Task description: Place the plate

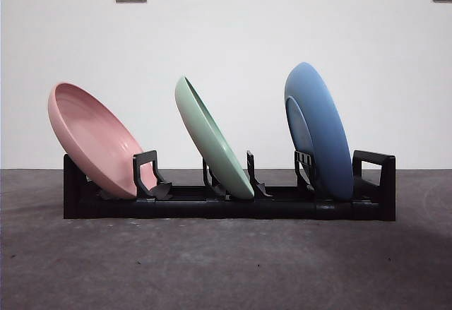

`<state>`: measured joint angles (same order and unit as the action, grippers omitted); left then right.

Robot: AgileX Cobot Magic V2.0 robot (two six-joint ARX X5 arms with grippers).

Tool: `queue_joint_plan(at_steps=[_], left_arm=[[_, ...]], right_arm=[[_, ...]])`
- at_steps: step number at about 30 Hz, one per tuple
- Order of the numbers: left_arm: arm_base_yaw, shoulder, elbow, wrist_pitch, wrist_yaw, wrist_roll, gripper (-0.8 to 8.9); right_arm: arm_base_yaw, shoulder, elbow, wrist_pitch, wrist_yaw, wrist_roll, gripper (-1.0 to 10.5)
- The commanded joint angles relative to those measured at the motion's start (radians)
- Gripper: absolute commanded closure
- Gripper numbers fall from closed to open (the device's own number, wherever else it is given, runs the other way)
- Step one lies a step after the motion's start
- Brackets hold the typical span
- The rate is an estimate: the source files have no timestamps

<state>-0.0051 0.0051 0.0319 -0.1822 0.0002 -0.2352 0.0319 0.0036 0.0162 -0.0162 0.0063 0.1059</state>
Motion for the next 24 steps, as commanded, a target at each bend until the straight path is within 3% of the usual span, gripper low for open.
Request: queue_joint_plan(at_steps=[1,3,6,11,13,15,19,24], left_arm=[[-0.001,-0.002,-0.018,0.003,0.004,-0.286,8.07],[-0.001,-0.002,-0.018,0.008,0.004,-0.395,8.07],[-0.001,-0.002,-0.018,0.066,0.006,-0.492,8.07],[-0.001,-0.002,-0.015,0.341,0.062,-0.505,8.07],[-0.002,0.000,0.002,0.440,0.075,-0.531,8.06],[-0.002,0.001,0.050,0.431,0.081,-0.547,8.06],[-0.002,0.043,0.203,0.216,0.130,-0.475,8.05],[-0.002,0.189,0.427,0.002,0.275,-0.270,8.04]], right_arm=[[0.002,0.000,-0.003,0.039,-0.066,0.104,9.3],[0.002,0.000,-0.003,0.085,-0.069,0.192,9.3],[0.002,0.000,-0.003,0.150,-0.071,0.289,9.3],[0.002,0.000,0.013,0.312,-0.085,0.409,9.3],[0.002,0.000,0.051,0.297,-0.090,0.454,9.3],[0.002,0.003,0.119,0.215,-0.105,0.468,9.3],[0.002,0.061,0.285,0.023,-0.177,0.451,9.3],[0.003,0.216,0.503,-0.172,-0.339,0.361,9.3]])
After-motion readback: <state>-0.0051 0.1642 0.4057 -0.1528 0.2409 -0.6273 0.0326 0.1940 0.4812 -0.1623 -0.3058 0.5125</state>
